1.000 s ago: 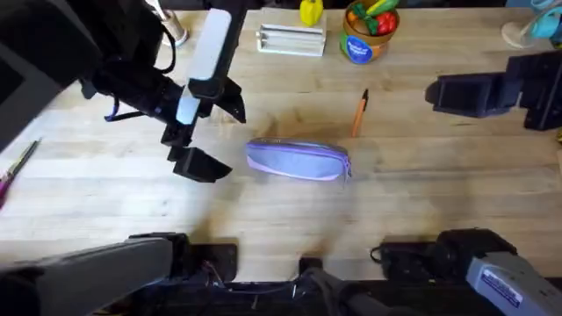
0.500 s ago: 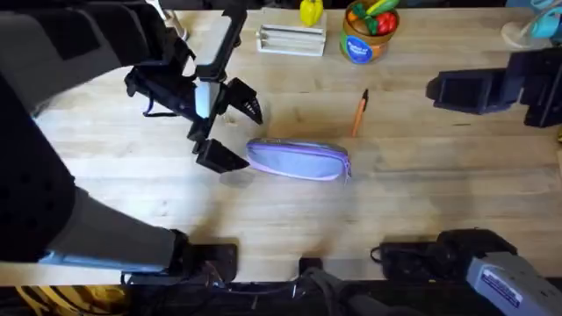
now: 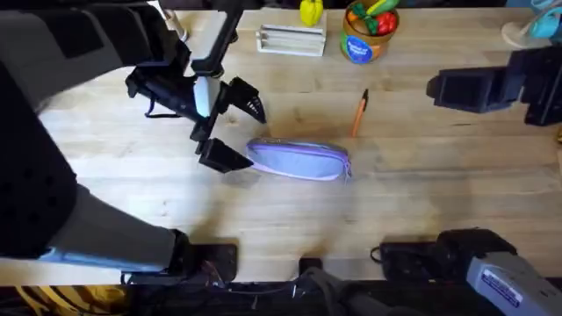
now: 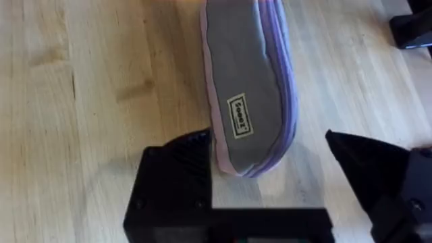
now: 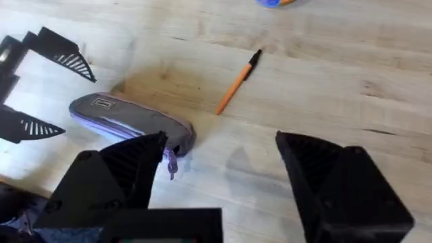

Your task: Unzip the bag, pick up the pens from the table one at a time and place them inside, then zip the bag closed.

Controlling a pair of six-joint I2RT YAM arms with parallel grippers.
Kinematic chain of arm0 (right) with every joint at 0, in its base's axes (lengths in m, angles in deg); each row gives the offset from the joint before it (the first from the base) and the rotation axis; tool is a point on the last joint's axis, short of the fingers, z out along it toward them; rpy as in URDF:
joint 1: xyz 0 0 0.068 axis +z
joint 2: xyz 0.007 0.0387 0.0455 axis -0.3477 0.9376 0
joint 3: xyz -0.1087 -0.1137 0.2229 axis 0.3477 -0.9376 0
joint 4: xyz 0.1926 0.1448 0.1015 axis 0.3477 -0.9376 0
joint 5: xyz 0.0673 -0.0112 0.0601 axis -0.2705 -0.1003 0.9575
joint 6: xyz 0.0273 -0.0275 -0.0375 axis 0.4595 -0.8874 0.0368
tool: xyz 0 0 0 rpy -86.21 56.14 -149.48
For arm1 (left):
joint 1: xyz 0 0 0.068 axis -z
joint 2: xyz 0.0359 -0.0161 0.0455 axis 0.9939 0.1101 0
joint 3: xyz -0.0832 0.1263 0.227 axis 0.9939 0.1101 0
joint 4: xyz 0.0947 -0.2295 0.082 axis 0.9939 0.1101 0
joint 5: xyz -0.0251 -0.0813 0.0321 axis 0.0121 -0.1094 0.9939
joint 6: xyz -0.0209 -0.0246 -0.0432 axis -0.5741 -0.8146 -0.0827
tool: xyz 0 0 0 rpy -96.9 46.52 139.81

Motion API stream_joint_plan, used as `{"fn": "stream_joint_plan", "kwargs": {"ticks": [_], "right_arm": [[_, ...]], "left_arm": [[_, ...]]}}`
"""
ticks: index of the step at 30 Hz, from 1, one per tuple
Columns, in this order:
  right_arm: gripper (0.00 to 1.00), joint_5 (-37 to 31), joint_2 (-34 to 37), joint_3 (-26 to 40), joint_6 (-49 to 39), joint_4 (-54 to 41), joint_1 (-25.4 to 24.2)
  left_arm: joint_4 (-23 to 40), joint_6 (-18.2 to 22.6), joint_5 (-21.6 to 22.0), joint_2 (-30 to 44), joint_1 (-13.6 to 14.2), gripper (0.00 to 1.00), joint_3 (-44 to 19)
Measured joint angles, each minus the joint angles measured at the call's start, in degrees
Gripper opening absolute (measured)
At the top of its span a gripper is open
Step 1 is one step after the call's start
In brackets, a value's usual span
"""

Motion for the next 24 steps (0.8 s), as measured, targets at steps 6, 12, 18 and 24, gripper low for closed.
{"fn": "stream_joint_plan", "kwargs": {"ticks": [6,12,18,24], "right_arm": [[0.995,0.0,0.0,0.0,0.0,0.0,0.0],[0.996,0.0,0.0,0.0,-0.2,0.0,0.0],[0.996,0.0,0.0,0.0,-0.4,1.2,0.0],[0.996,0.0,0.0,0.0,-0.4,0.8,0.0]], "left_arm": [[0.0,0.0,0.0,1.1,0.0,0.993,0.0],[0.0,0.0,0.9,3.7,0.0,0.993,0.0],[0.0,0.0,1.0,4.0,0.0,0.676,0.0],[-0.3,0.2,1.2,4.0,0.1,0.048,0.0]]}}
